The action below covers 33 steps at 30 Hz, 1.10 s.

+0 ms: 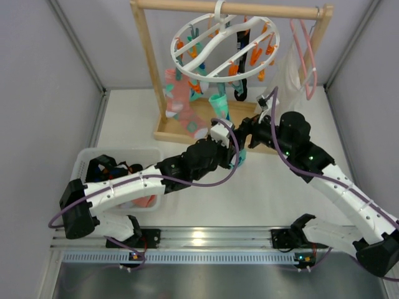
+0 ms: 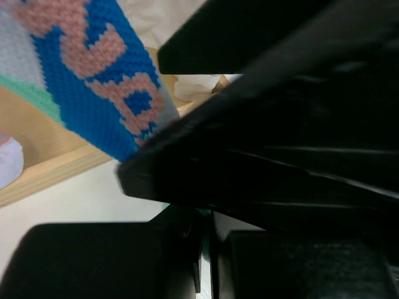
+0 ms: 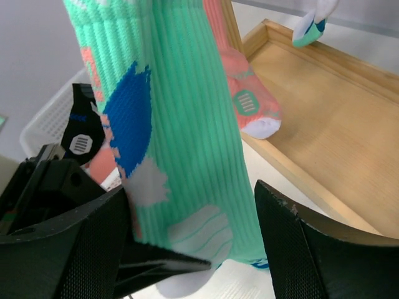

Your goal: Remove the socks clipped to the hanger

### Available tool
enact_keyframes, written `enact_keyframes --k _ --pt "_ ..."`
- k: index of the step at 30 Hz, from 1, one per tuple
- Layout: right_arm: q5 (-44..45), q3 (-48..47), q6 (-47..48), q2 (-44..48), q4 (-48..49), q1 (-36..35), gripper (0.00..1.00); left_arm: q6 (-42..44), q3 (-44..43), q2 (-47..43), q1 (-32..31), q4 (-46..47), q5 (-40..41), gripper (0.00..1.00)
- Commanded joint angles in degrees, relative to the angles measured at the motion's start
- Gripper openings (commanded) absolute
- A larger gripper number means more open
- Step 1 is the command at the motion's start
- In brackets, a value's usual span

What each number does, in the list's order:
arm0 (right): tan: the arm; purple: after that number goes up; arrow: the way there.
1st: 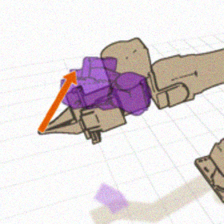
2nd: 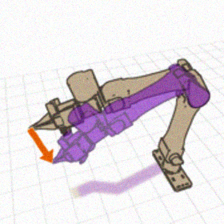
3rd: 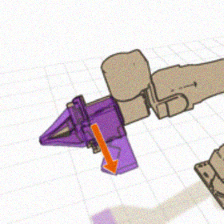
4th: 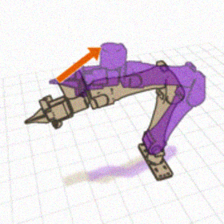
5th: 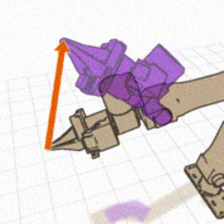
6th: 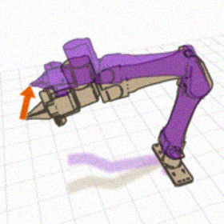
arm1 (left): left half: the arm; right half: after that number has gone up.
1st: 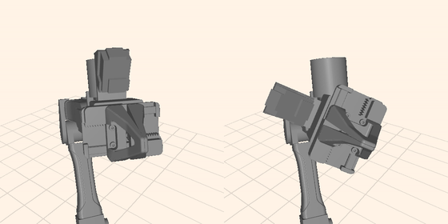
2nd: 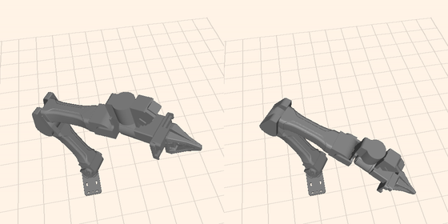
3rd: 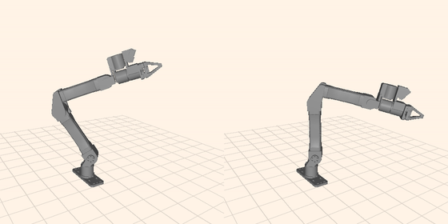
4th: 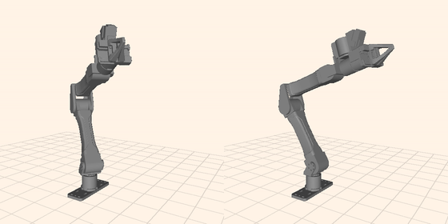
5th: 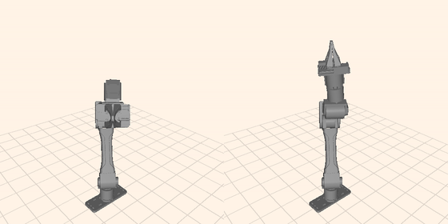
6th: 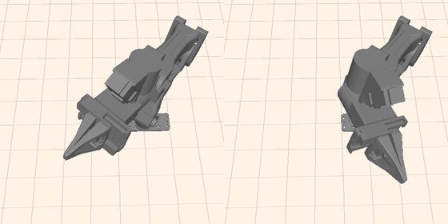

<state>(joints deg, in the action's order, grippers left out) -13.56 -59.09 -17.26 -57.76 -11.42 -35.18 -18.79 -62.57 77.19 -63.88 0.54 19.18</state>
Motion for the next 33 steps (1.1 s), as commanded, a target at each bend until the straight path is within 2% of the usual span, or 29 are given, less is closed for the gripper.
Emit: enact_keyframes --k 1,5,8,11,12,14,15,17,18,20,21,23,28,33 --pt "-1.1 -4.4 1.4 -2.8 -0.3 -2.2 0.74 1.0 -1.2 0.3 -0.6 5.7 -0.5 0.00" --pt "-0.5 -5.8 1.5 -5.8 1.0 -4.4 0.74 1.0 -0.5 0.3 -0.6 5.7 0.0 0.00" --pt "1.1 -7.1 2.0 -8.1 1.5 -6.4 0.70 0.9 -0.4 0.2 -0.6 5.7 0.1 0.00" --pt "3.4 -7.0 2.7 -9.3 2.7 -7.8 0.38 0.9 0.0 -0.7 -0.6 5.6 0.2 0.00" --pt "4.7 -6.5 2.6 -9.0 3.4 -7.8 0.18 0.9 0.2 -1.0 -0.6 5.5 0.2 0.00" --pt "5.8 -5.0 2.5 -8.2 5.1 -7.8 0.00 1.1 0.8 -2.2 -0.6 5.6 0.6 0.00" --pt "6.2 -4.5 2.4 -7.9 5.4 -7.8 0.00 1.3 1.0 -2.7 -0.6 5.6 0.7 0.02" --pt "6.3 -3.8 2.7 -6.7 6.1 -7.8 0.00 1.9 1.7 -3.8 -0.6 5.6 1.1 0.24" --pt "6.0 -3.1 2.8 -6.1 6.6 -7.6 0.00 2.3 2.0 -4.6 -0.6 5.6 1.4 0.52" --pt "5.2 -2.5 2.9 -4.6 6.9 -7.5 0.00 2.5 2.5 -5.6 -0.6 5.5 2.4 0.79" --pt "3.2 -2.2 3.0 -4.0 7.1 -6.7 0.00 2.8 3.7 -6.4 -0.6 5.4 2.5 0.98" --pt "0.6 -1.5 3.7 -2.5 6.7 -5.4 0.00 4.0 5.3 -9.7 -0.6 5.3 2.1 0.98" --pt "-15.3 -1.6 6.4 -0.2 3.3 0.6 0.00 5.4 11.4 -20.0 -0.5 5.1 0.9 0.98" --pt "-32.0 -2.6 8.8 -0.7 -0.8 7.3 0.00 6.5 6.9 -20.2 0.5 -0.3 -3.4 0.98"
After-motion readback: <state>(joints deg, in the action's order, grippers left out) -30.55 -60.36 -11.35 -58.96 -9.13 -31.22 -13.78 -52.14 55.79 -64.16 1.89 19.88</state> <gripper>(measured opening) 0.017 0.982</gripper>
